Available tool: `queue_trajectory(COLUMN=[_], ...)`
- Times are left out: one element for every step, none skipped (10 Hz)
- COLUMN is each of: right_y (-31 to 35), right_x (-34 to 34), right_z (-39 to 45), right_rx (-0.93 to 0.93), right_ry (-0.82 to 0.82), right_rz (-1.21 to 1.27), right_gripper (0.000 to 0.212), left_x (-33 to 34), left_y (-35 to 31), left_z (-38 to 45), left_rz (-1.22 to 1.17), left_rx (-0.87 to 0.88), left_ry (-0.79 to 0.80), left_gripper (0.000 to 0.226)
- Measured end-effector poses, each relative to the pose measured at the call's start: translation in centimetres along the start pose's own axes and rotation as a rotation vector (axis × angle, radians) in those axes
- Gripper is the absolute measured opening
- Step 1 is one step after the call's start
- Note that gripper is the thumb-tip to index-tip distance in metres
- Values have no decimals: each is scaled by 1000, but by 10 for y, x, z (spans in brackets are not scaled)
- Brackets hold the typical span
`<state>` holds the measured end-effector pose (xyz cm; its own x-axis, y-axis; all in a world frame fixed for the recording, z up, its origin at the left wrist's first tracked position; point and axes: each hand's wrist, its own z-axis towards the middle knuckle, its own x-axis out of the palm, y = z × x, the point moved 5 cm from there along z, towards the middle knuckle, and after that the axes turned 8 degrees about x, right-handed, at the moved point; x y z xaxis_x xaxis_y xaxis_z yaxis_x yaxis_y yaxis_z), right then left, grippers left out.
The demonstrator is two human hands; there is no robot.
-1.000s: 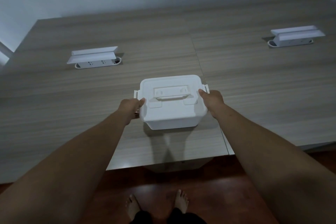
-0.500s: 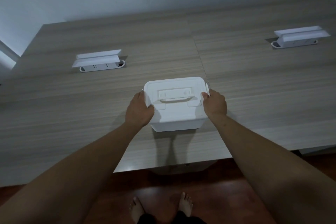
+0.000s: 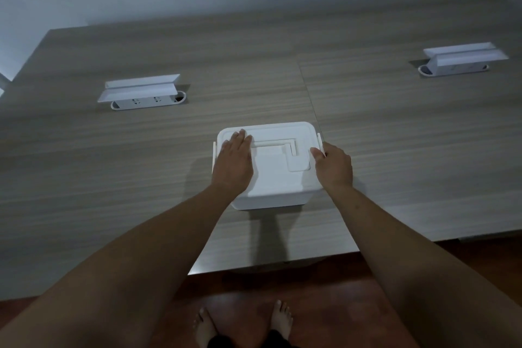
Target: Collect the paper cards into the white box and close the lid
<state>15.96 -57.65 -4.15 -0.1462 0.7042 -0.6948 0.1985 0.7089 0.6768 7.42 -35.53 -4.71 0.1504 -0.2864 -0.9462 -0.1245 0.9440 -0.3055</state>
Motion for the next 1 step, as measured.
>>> queue_trajectory(right_y=[19], right_x=[-12], right_z=[-2], right_rx=[-54], right_ry=[-4], right_rz=[18], right_gripper=[43], left_x=[-1], left_y=[-1], left_z=[2], left_rz=[-7], left_rx=[2], left_ry=[-36], left_gripper=[52])
